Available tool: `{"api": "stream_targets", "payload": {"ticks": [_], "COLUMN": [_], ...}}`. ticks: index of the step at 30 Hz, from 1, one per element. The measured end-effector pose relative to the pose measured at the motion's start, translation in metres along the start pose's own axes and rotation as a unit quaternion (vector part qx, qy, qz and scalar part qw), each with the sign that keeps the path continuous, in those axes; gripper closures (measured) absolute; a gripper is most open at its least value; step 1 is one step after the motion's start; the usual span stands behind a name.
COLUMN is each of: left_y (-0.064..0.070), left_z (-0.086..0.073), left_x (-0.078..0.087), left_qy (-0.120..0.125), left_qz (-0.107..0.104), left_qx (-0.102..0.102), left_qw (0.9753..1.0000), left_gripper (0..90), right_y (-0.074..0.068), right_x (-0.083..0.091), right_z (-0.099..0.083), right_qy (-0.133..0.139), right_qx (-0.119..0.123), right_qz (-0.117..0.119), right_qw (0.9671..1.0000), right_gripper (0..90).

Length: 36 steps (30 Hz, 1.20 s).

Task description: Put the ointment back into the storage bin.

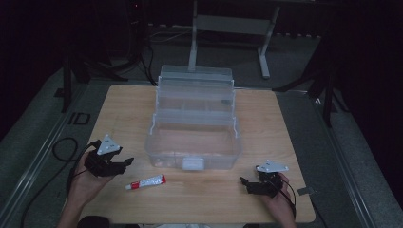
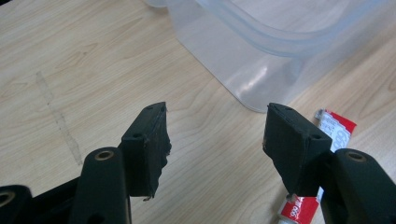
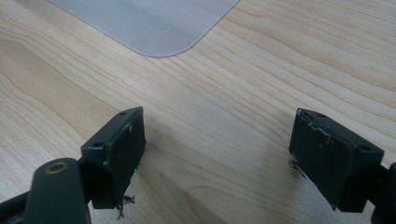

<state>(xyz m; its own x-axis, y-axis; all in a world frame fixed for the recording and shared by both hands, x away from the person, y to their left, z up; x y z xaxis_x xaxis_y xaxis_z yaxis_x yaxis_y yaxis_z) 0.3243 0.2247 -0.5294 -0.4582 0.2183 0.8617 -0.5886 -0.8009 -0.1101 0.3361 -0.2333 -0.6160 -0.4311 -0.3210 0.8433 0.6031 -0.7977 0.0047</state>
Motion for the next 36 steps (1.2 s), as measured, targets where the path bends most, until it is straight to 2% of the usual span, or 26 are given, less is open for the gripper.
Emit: {"api": "stream_targets", "payload": {"ticks": [3, 4, 7, 14, 20, 28, 29, 32, 36], "left_y": [0.004, 0.004, 0.007, 0.012, 0.019, 0.027, 0.029, 0.03, 0.034], "left_z": [0.002, 0.002, 0.002, 0.003, 0.004, 0.006, 0.008, 0.009, 0.01], "left_x": [0.0, 0.0, -0.002, -0.003, -0.006, -0.01, -0.01, -0.01, -0.011], "left_qy": [-0.008, -0.008, -0.029, -0.044, -0.056, -0.067, -0.073, -0.074, -0.086], "left_qz": [-0.002, -0.002, -0.003, -0.006, -0.019, -0.033, -0.042, -0.045, -0.057], "left_qx": [-0.019, -0.019, -0.041, -0.066, -0.088, -0.115, -0.126, -0.13, -0.149], "left_qw": [0.9998, 0.9998, 0.9987, 0.9968, 0.9944, 0.9905, 0.9885, 0.9877, 0.9835], "left_gripper": [40.3, 40.0, 39.5, 39.6, 39.8, 41.9, 42.1, 42.4, 43.3], "right_y": [0.0, 0.0, 0.0, 0.0, 0.0, 0.0, 0.0, 0.0, 0.0], "right_x": [0.0, 0.0, 0.0, 0.0, 0.0, 0.0, 0.0, 0.0, 0.0], "right_z": [0.0, 0.0, 0.0, 0.0, 0.0, 0.0, 0.0, 0.0, 0.0], "right_qy": [0.0, 0.0, 0.0, 0.0, 0.0, 0.0, 0.0, 0.0, 0.0], "right_qx": [0.0, 0.0, 0.0, 0.0, 0.0, 0.0, 0.0, 0.0, 0.0], "right_qz": [0.0, 0.0, 0.0, 0.0, 0.0, 0.0, 0.0, 0.0, 0.0], "right_qw": [1.0, 1.0, 1.0, 1.0, 1.0, 1.0, 1.0, 1.0, 1.0], "right_gripper": [18.2, 18.2, 18.3, 18.2, 18.2, 18.3, 18.2, 18.2, 18.2]}}
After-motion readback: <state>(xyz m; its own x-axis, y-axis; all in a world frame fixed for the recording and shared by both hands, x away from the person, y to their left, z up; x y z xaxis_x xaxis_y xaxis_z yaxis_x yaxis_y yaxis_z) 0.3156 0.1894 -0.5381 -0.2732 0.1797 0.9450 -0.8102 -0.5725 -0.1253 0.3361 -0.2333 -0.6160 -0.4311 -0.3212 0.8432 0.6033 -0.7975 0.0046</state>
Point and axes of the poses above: each handheld gripper's, and its own axes: x roughly backward along the jaws, z roughly out of its top, y roughly to its right, the point moved 8 cm from there along -x, roughly forward along the jaws, and after that the axes turned 14 degrees about -y, right-handed, at the moved point
